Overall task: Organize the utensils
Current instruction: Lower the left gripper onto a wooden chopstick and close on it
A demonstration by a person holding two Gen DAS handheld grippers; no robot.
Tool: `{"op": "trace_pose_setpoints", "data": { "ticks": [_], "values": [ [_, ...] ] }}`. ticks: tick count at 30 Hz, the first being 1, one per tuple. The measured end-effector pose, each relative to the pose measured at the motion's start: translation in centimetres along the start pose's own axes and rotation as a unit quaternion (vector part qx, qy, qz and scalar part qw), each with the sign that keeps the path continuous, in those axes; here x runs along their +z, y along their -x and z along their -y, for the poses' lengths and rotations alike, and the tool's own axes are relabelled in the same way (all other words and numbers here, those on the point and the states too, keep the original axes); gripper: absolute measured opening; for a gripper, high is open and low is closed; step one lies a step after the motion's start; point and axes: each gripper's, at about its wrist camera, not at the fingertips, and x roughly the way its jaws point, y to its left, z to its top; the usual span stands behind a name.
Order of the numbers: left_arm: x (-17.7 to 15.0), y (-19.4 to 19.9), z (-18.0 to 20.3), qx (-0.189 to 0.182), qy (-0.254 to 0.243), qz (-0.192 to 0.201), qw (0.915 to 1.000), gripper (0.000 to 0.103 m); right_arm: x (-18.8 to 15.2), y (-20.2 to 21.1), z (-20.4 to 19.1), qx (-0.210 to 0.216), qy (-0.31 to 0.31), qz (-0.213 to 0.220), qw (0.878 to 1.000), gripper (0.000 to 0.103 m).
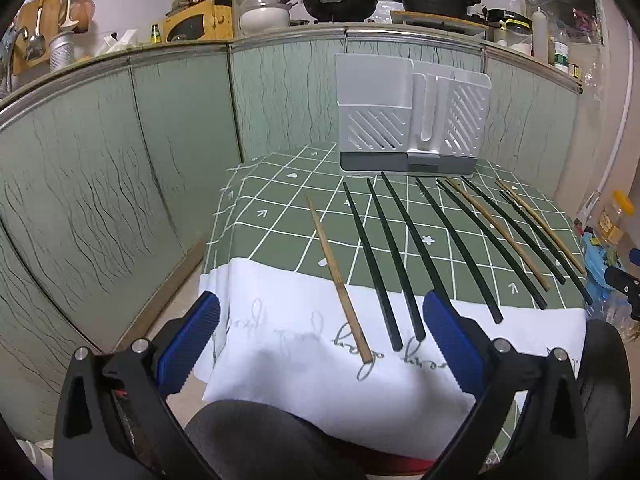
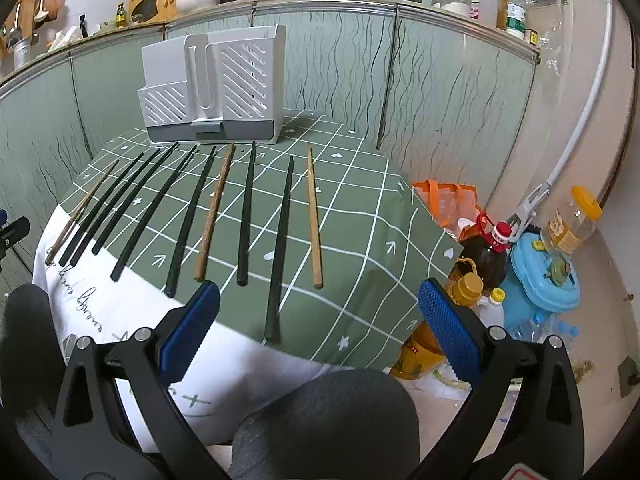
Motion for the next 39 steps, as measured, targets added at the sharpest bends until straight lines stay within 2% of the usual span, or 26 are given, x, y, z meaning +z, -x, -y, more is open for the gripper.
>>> {"op": "trace_pose_setpoints", "data": {
  "ticks": [10,15,21,26,32,37,39],
  "values": [
    [1.4,-3.2,-0.4,0.022,-0.006,-0.023,0.9995,0.098,1.5,-3.1,0.8,0.024,0.010,-0.023,0.999,0.095],
    [1.8,-5.0,-0.1,0.028,-0.013,-0.034,0.9989,0.086,2.2,-4.3,1.0,0.025,0.021,-0.028,0.999,0.095],
    [1.6,-7.3,0.0,0.016,-0.005,-0.063,0.9979,0.070,2.7,-5.5,1.6,0.030,0.024,-0.030,0.999,0.095],
    [1.2,-8.8,0.4,0.013,0.001,-0.086,0.9962,0.044,3.0,-6.0,2.1,0.044,0.020,-0.023,0.999,0.095],
    [0.7,-8.5,0.5,0.023,-0.003,-0.082,0.9964,0.034,2.9,-6.7,2.5,0.052,0.024,-0.022,0.998,0.095],
    [0.5,-8.0,0.4,0.024,0.003,-0.081,0.9964,0.032,2.5,-7.4,2.5,0.054,0.031,-0.030,0.998,0.083],
    [0.3,-7.7,0.6,0.027,-0.001,-0.079,0.9965,0.032,2.3,-7.6,2.6,0.056,0.030,-0.034,0.997,0.070]
  ]
}}
